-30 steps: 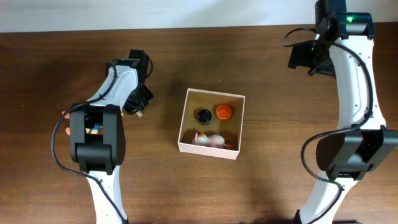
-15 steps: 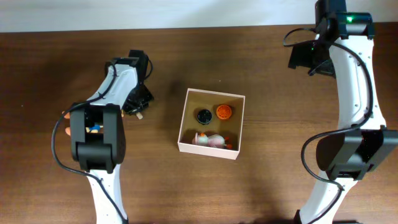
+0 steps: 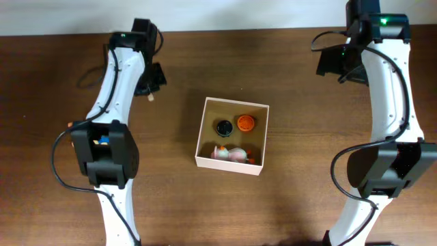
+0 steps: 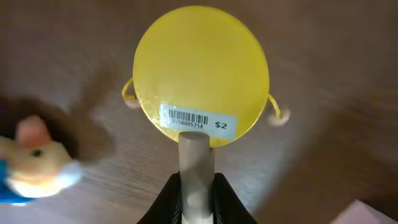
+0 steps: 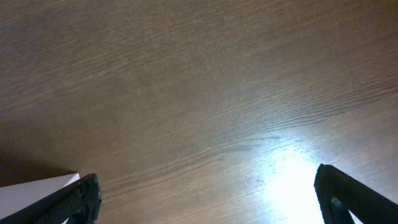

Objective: Pack container
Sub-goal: 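Carry the yellow stick toy with left gripper over the box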

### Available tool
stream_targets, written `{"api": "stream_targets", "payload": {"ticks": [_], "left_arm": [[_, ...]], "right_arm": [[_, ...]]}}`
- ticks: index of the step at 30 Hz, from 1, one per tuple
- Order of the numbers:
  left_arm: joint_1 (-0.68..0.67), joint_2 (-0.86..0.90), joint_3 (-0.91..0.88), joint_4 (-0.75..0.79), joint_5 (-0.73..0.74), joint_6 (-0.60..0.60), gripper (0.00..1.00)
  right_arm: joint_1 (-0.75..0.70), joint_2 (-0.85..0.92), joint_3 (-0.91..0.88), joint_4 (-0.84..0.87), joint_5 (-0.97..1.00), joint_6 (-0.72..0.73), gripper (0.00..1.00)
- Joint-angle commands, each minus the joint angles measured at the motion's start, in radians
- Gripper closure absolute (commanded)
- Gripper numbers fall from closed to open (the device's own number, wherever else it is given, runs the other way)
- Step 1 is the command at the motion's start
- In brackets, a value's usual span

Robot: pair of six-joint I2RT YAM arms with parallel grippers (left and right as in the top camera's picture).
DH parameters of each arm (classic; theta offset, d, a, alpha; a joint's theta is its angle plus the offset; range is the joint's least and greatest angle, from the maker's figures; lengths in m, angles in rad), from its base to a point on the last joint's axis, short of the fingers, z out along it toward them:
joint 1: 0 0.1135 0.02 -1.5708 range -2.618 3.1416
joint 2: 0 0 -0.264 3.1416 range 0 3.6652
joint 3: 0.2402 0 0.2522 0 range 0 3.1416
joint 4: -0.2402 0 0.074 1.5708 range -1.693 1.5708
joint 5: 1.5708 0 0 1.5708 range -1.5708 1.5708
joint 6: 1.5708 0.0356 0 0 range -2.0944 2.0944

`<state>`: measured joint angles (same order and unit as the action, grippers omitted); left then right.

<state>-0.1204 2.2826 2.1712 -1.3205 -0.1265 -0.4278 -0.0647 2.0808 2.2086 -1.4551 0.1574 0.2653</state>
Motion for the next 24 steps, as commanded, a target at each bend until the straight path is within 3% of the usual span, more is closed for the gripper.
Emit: {"api": "stream_targets", "payload": {"ticks": [1,9,24], "left_arm": [[-0.03,0.006,0.106,-0.036,0.007,0.114,0.98],[-0.163,0.006,0.277,-0.153,0.024,0.199,0.98],[-0.401,0.006,0.288,-0.367,0.031,0.214,0.98]], "right_arm": [[-0.001,-0.013,0.017,0.0,0.012,0.013,0.01],[-0.001,-0.013,0.017,0.0,0.012,0.013,0.01],[-0.001,-0.013,0.017,0.0,0.012,0.013,0.01]]}}
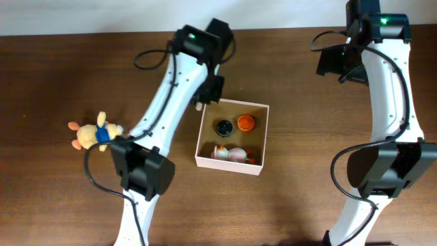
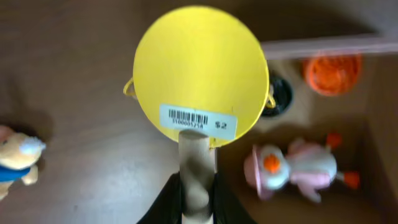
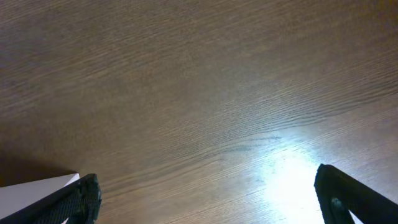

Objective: Pack container
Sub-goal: 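Carry the yellow stick toy with left gripper over the box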

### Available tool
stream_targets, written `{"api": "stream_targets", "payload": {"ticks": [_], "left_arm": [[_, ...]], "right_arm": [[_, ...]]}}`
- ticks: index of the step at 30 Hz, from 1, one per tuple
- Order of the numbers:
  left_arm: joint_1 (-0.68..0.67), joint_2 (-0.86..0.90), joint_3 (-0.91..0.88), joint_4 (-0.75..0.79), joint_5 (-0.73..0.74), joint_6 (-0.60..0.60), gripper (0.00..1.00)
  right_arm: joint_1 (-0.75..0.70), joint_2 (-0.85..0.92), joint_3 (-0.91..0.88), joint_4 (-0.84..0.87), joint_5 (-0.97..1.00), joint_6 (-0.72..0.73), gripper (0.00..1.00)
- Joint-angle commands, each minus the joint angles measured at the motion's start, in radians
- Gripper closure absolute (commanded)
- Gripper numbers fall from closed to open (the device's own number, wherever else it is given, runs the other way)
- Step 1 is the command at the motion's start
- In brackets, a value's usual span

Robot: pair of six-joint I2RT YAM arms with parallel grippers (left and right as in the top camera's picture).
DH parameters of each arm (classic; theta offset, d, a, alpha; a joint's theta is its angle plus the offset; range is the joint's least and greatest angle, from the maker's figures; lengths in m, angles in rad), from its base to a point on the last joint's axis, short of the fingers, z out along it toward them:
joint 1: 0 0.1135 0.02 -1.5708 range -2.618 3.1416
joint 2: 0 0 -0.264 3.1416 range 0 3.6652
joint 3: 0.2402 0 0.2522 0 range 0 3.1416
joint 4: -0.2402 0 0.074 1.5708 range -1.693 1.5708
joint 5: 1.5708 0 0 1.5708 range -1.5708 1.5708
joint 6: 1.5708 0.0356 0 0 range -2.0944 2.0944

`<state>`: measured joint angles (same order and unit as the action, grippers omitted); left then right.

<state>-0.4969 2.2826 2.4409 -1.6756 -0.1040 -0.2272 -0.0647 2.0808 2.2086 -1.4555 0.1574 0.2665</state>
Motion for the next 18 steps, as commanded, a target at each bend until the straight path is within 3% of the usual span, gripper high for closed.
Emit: {"api": "stream_targets", "payload": {"ticks": [1,8,18], "left_arm": [[-0.038,0.006,0.018,-0.012,0.023,0.013,0.98],[-0.129,0.006,0.018,-0.012,0.063,0.013,0.98],[-0.151,0.008,-0.031,0.011,0.063,-0.001,0.98]], "right_arm": [[-0.001,-0.013,0.017,0.0,0.012,0.012,0.01],[-0.001,-0.013,0.017,0.0,0.012,0.012,0.01],[-0.001,-0.014,0.017,0.0,0.012,0.012,0.01]]}}
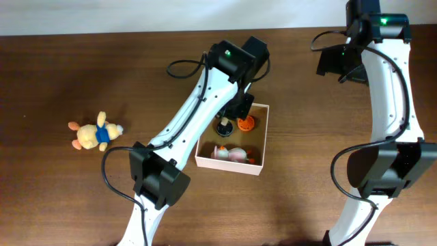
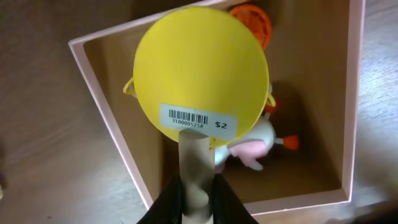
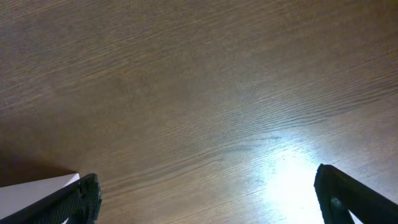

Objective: Pack container
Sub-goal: 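Carry the yellow stick toy with left gripper over the box, then lower the yellow toy into the box and open left gripper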

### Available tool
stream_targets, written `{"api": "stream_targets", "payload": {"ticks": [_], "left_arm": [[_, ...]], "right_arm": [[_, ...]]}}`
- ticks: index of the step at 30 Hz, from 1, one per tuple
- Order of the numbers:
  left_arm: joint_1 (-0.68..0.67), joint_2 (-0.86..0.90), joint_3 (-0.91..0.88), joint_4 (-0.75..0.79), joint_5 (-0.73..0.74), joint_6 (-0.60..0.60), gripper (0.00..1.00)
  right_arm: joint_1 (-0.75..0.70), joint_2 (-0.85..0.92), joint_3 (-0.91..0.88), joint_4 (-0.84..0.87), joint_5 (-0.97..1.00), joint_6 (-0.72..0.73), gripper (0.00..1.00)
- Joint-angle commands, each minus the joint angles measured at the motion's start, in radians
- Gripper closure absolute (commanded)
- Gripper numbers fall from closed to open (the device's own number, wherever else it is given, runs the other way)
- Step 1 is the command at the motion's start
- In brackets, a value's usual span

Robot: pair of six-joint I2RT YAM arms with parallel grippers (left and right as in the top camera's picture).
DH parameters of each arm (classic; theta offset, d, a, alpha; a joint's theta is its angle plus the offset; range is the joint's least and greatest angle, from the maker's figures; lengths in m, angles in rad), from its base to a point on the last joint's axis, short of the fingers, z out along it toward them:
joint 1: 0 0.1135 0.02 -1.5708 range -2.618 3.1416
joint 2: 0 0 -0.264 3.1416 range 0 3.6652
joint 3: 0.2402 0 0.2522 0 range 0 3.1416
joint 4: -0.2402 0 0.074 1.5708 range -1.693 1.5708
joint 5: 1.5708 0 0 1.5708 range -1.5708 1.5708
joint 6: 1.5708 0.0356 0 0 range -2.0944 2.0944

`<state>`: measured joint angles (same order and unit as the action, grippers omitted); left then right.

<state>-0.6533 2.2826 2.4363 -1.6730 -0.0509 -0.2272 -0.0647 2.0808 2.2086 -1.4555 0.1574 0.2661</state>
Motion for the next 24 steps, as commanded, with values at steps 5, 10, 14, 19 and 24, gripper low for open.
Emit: {"api": "stream_targets", "payload": {"ticks": [5,10,14,19,24], "left_arm": [[0.005,0.008,-0.102,0.024,0.011,-0.007,0.98],[0.0,0.008,-0.176,0.035,0.01,-0.014,0.98],[0.0,0.008,-0.211,0.061,0.01,-0.014,0.98],[0.0,0.008,-0.246,0.095,-0.055,-0.063,0.98],[0.002,0.008,-0.33,0.147,-0.118,-0.099,0.98]], "right_arm": [[-0.001,-0.013,0.017,0.0,0.012,0.013,0.01],[-0.001,-0.013,0.017,0.0,0.012,0.013,0.01],[-0.001,-0.013,0.017,0.0,0.012,0.013,0.01],[-0.001,-0.014,0.017,0.0,0.012,0.013,0.01],[-0.002,-0.014,0.017,0.0,0.012,0.013,0.01]]}}
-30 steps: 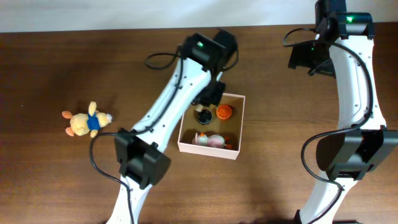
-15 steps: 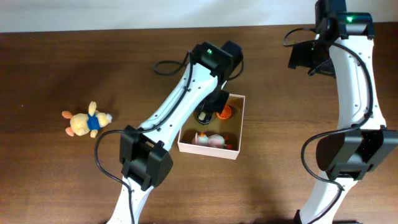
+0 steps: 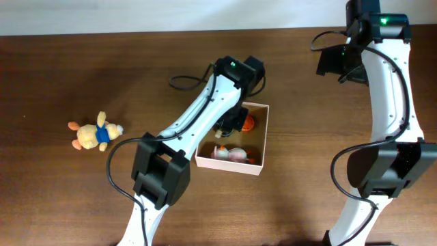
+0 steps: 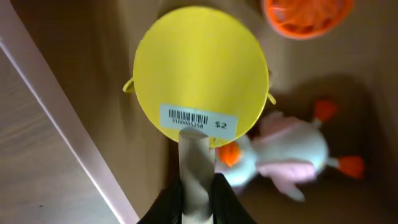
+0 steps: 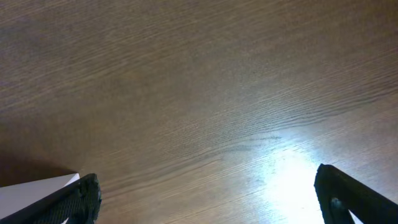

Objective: Pack container
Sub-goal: 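Lower the yellow toy into the box and open left gripper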

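My left gripper [image 4: 196,188] is shut on the pale wooden handle [image 4: 195,158] of a yellow round toy [image 4: 201,74] with a barcode sticker. It holds the toy low inside the pale pink open box [image 3: 229,164], over the box's left part. Beneath it lie a pink-and-white duck toy [image 4: 292,155] and an orange round piece [image 4: 308,14]. The box's left wall [image 4: 43,106] runs beside the disc. From overhead the left gripper [image 3: 229,121] reaches into the box. My right gripper [image 5: 208,202] is open over bare wood, far from the box.
A small yellow plush with a blue top [image 3: 92,133] lies on the brown table [image 3: 307,171] far left of the box. The right arm [image 3: 389,82] stands at the back right. A white corner [image 5: 37,190] shows at the right wrist view's lower left.
My left gripper has gone lower into the box with the yellow toy; the duck and orange piece look larger and closer. The right arm has not moved.
My left gripper held the yellow toy by its handle over the table at the back left, near the plush. Then it was at the box's back left corner, then above the open box, and now down inside it. The right gripper stayed open and still.
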### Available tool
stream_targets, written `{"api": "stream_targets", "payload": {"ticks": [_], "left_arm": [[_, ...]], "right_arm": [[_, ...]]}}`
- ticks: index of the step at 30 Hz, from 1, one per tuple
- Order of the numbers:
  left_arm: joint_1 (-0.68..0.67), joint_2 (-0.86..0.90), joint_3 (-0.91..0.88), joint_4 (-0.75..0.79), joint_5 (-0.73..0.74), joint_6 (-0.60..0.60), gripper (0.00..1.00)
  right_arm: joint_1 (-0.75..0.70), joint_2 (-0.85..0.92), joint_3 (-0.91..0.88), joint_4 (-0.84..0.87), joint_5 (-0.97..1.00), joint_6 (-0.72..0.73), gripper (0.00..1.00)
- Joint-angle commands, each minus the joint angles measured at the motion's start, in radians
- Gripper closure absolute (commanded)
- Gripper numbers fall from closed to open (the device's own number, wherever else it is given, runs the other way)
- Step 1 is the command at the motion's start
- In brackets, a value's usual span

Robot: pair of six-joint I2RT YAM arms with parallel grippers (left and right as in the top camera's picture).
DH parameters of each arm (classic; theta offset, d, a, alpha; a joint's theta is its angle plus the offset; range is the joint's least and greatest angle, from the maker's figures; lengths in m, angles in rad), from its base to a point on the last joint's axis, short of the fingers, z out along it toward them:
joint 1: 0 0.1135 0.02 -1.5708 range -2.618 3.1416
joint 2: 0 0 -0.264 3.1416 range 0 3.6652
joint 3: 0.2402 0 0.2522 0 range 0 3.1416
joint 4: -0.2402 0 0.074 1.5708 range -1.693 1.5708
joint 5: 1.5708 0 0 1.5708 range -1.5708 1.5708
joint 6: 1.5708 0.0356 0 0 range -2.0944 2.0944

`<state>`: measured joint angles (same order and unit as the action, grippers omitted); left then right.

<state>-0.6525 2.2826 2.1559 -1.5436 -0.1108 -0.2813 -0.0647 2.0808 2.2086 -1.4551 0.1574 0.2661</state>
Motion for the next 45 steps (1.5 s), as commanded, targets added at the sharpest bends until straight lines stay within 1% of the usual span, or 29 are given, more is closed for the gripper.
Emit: {"api": "stream_targets", "payload": {"ticks": [1,5,9,14,21,25,27,28,29,30,31,33,34,36,45], "left_arm": [[0.001,0.008,-0.075,0.034,-0.063,-0.05,0.98],[0.003,0.008,-0.154,0.097,-0.07,-0.07,0.98],[0.008,0.009,-0.188,0.147,-0.072,-0.071,0.98],[0.019,0.009,-0.19,0.175,-0.135,-0.124,0.98],[0.071,0.009,-0.19,0.187,-0.149,-0.175,0.98],[0.098,0.009,-0.19,0.192,-0.148,-0.175,0.97],[0.104,0.009,-0.19,0.192,-0.148,-0.175,0.89],[0.104,0.009,-0.19,0.193,-0.148,-0.175,0.8],[0.104,0.009,-0.19,0.194,-0.148,-0.174,0.69],[0.104,0.009,-0.19,0.195,-0.148,-0.175,0.62],[0.103,0.009,-0.19,0.195,-0.148,-0.175,0.53],[0.103,0.009,-0.19,0.195,-0.148,-0.175,0.41],[0.103,0.009,-0.19,0.195,-0.148,-0.175,0.37],[0.103,0.009,-0.19,0.195,-0.148,-0.175,0.34],[0.103,0.009,-0.185,0.227,-0.143,-0.174,0.34]], "right_arm": [[-0.001,-0.013,0.017,0.0,0.012,0.013,0.01],[-0.001,-0.013,0.017,0.0,0.012,0.013,0.01],[-0.001,-0.013,0.017,0.0,0.012,0.013,0.01],[-0.002,-0.014,0.017,0.0,0.012,0.013,0.01],[-0.001,-0.013,0.017,0.0,0.012,0.013,0.01],[-0.001,-0.014,0.017,0.0,0.012,0.013,0.01],[-0.001,-0.013,0.017,0.0,0.012,0.013,0.01],[-0.001,-0.014,0.017,0.0,0.012,0.013,0.01],[-0.001,-0.014,0.017,0.0,0.012,0.013,0.01],[-0.001,-0.013,0.017,0.0,0.012,0.013,0.01],[-0.001,-0.014,0.017,0.0,0.012,0.013,0.01],[-0.001,-0.014,0.017,0.0,0.012,0.013,0.01],[-0.001,-0.014,0.017,0.0,0.012,0.013,0.01],[-0.001,-0.014,0.017,0.0,0.012,0.013,0.01],[-0.001,-0.013,0.017,0.0,0.012,0.013,0.01]]}}
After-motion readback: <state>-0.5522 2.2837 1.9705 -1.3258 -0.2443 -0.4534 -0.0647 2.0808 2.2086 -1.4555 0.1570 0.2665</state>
